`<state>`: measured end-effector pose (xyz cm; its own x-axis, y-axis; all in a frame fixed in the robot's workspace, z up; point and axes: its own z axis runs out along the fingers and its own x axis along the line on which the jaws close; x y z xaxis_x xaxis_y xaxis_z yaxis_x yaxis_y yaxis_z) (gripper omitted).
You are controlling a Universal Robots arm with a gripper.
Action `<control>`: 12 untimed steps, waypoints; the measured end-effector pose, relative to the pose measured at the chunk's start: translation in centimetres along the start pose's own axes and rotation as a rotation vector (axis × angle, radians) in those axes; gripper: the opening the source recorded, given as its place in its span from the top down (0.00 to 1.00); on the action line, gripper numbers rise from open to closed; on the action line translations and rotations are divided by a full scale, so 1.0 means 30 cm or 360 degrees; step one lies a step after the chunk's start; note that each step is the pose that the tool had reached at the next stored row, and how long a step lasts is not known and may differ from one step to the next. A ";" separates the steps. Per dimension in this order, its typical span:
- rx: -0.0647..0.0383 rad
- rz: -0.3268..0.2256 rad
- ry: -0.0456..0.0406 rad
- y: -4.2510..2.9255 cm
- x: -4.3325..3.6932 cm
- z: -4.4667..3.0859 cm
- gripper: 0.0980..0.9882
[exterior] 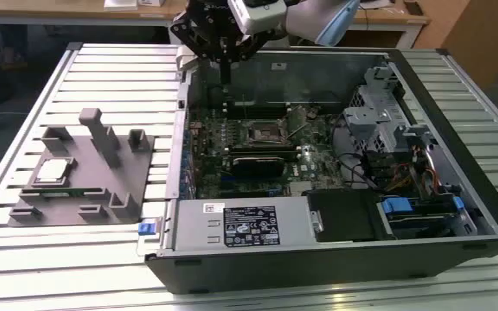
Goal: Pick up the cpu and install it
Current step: 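Reach for the cpu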
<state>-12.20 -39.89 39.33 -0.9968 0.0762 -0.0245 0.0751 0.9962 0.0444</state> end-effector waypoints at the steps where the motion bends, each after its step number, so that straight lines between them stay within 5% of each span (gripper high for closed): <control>1: 0.0000 0.0000 0.0000 0.000 0.000 0.000 0.99; 12: 0.0000 0.0000 0.0000 -0.002 0.023 -0.001 0.99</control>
<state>-12.89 -39.89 39.33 -0.9968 0.0762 -0.0245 0.0751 0.9962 0.0444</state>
